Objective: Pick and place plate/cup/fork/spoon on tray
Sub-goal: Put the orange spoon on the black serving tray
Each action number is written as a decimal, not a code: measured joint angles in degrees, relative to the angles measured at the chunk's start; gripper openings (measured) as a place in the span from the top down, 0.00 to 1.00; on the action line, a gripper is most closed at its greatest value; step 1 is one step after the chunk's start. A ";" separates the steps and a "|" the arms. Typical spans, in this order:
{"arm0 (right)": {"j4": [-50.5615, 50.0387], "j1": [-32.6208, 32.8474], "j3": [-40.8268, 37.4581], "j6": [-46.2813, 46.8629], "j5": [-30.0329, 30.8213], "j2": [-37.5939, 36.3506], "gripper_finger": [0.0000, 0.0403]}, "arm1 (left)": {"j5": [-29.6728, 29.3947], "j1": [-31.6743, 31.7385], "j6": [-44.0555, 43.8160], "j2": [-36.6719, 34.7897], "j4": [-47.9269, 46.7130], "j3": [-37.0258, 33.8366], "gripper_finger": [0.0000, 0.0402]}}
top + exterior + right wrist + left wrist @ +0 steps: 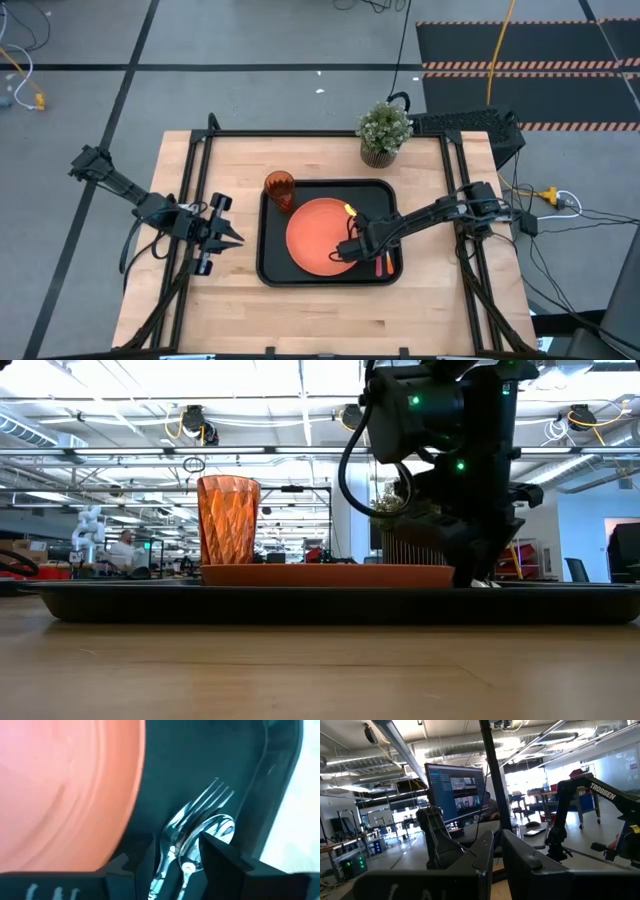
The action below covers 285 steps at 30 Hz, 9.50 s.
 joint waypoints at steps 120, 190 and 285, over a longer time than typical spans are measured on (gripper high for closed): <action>0.76 0.04 -10.78 5.88 10.50 -10.15 0.64 | -0.96 0.01 0.64 0.04 -0.61 0.00 0.90; 11.84 1.18 -20.13 6.19 10.15 -15.03 0.64 | -0.96 -0.01 0.52 0.04 -0.79 0.00 0.90; 26.31 1.77 -29.40 7.56 13.46 -20.57 0.71 | -1.42 0.01 0.57 0.02 -1.20 0.00 0.90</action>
